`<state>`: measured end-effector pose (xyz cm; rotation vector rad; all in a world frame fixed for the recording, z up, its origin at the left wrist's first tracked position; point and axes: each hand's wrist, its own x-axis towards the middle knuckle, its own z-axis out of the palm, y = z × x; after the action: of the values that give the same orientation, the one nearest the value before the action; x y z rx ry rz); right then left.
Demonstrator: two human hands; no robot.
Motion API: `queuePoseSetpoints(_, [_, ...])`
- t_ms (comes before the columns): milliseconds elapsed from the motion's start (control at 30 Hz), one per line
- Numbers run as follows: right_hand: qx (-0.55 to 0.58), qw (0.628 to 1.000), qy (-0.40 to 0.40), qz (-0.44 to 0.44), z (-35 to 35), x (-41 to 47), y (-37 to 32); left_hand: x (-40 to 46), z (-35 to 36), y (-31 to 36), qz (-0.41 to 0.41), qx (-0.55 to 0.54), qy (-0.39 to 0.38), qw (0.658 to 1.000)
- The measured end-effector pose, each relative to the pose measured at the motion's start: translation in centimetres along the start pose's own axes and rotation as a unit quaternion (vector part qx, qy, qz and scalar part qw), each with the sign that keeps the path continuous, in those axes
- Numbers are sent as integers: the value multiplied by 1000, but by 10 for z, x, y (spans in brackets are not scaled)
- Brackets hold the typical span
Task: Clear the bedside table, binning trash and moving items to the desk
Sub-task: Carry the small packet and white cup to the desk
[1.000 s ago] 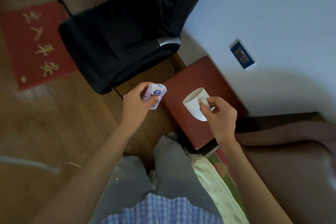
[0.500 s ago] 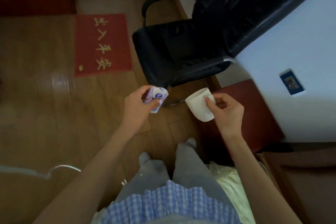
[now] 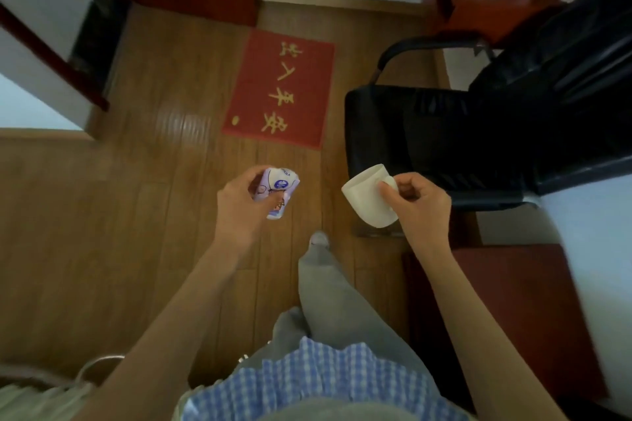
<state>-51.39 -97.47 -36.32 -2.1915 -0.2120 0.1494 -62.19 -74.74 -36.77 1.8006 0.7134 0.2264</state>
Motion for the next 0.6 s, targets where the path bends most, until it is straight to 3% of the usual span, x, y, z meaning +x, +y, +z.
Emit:
queuePoseSetpoints(233, [18,999,-35,-5,25,107,-21,99,5,27,-18,-8,39,999])
queuePoseSetpoints(600, [10,998,-47,-35,38,273,-65,244,10,89,79,55,109,989])
